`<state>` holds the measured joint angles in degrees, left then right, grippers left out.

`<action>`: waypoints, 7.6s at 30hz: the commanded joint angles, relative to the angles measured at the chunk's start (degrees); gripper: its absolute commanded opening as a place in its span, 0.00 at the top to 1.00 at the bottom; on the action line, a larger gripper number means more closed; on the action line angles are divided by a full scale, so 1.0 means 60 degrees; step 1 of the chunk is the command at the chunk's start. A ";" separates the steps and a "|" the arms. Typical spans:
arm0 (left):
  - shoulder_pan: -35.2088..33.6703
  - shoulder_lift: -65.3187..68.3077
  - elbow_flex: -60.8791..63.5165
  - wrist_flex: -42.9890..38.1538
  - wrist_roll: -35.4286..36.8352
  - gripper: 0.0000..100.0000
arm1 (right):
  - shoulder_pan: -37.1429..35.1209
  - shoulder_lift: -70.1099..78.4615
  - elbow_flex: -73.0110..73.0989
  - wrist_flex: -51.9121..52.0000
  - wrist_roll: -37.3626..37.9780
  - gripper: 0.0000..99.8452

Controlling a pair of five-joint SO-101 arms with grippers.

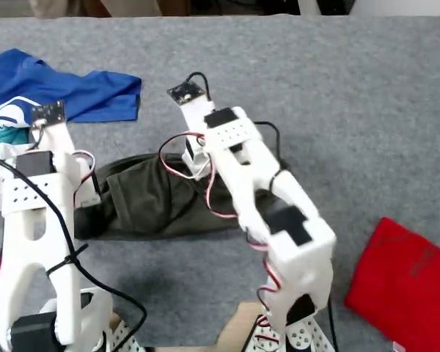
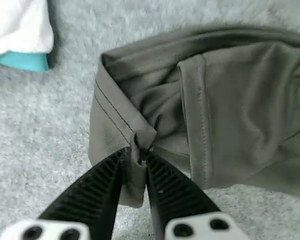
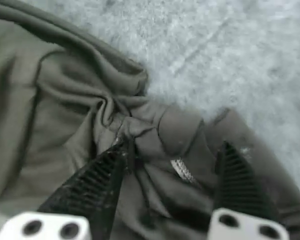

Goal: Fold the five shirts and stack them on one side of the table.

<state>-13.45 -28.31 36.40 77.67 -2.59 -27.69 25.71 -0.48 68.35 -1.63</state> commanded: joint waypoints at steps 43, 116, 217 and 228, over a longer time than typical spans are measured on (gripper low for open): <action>-0.0029 -0.0168 0.4557 -0.4176 -0.0352 0.98 | 0.1502 -0.5487 0.0564 0.2637 0.1260 0.74; 0.0044 -0.0242 0.4806 -0.4469 -0.0293 0.98 | -0.1868 0.4286 -0.9326 0.5451 0.4000 0.80; -0.0059 -0.2059 -1.5546 0.3853 0.0777 0.98 | 0.5751 -1.2344 -0.9516 0.0586 0.0322 1.00; 0.0044 -0.5033 -0.8982 0.3575 -0.0747 0.98 | 0.5722 -1.2388 -0.8637 -0.0264 0.0308 1.00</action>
<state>-13.36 -58.29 -31.03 100.26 -3.38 6.07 -49.54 -56.84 66.33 0.66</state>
